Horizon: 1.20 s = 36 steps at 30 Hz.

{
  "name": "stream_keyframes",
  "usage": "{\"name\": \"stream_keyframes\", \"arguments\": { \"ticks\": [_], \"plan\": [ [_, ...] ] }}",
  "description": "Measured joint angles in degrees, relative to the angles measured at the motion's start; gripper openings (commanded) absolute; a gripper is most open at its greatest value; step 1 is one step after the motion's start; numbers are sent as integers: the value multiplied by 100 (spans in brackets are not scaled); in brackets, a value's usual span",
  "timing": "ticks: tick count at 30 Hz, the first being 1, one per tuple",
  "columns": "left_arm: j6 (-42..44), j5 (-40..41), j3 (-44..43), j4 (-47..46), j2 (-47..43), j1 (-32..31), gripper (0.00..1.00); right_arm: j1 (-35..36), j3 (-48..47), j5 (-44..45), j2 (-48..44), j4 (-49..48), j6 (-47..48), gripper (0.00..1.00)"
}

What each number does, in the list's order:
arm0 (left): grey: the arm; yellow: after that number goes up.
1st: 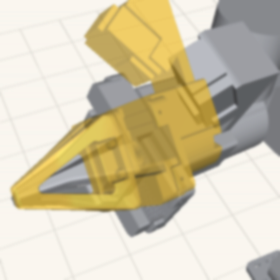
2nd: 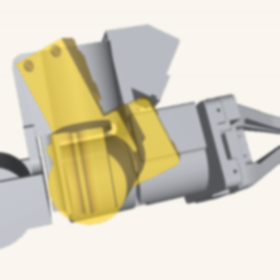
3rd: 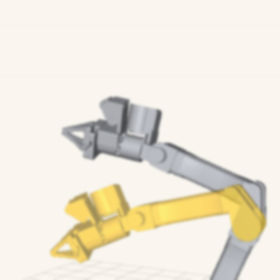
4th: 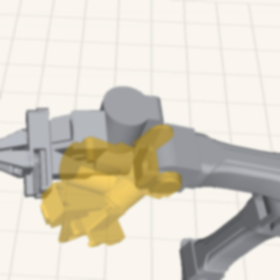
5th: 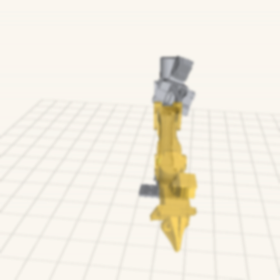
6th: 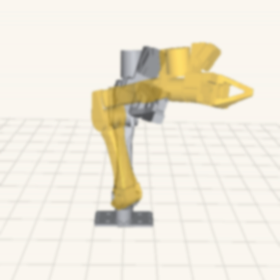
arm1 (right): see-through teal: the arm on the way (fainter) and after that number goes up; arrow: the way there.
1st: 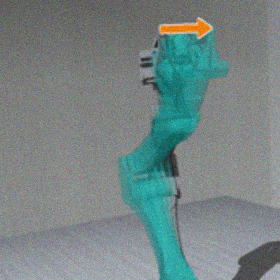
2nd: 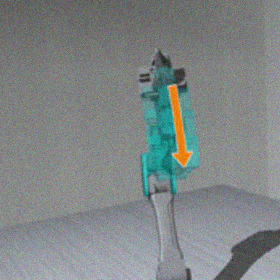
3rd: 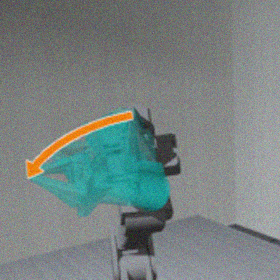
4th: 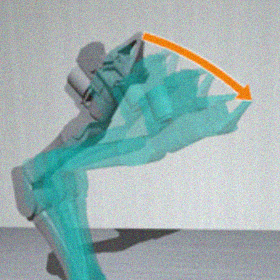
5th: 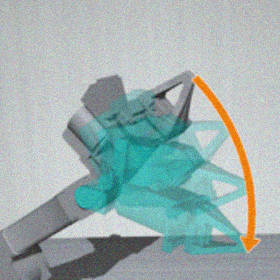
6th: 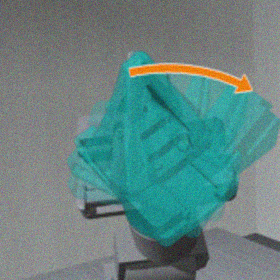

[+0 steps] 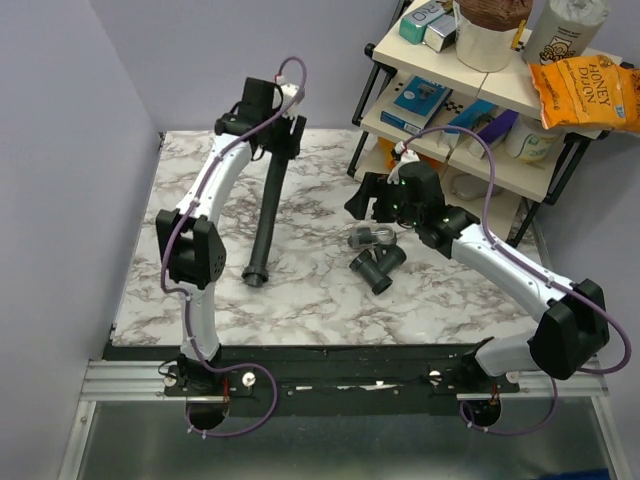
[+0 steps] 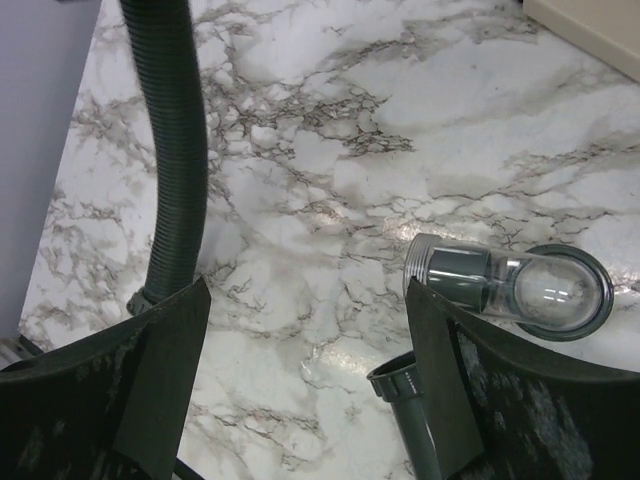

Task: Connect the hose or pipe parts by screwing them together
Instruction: Pick up the pipeline from the center of the board.

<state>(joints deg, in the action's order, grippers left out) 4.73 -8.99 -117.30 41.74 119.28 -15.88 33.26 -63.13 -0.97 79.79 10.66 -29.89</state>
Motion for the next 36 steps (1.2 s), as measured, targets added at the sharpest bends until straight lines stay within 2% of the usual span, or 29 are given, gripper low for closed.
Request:
{"name": "stream_keyframes", "arguments": {
  "ticks": [3,7,10,14,19,23,30,36],
  "plan": [
    [111,-321,-479,122,-529,0,0,0,0,2,-146,-35,90,87],
    [415,-1226,52,-68,-2052,0,0,0,-17,2,-446,-57,310,87],
    [586,-1912,1182,-673,-3541,2,0,0,-103,2,-643,-68,452,85],
    [632,-3344,2896,-1652,-5171,120,0,0,-254,-2,-925,-81,693,84],
    [-46,-4955,5136,-3279,-6500,356,0,0,-302,-22,-1320,-98,949,84],
    [-560,-5672,5742,-3939,-6627,352,0,0,-267,-138,-1445,-116,1054,84],
    [-1508,-6083,6677,-5372,-6935,356,0,0,-203,-315,-1543,-107,1191,83],
    [-2472,-6234,6951,-6585,-6937,350,0,0,-133,13,-1405,90,1294,84]
  ]
}}
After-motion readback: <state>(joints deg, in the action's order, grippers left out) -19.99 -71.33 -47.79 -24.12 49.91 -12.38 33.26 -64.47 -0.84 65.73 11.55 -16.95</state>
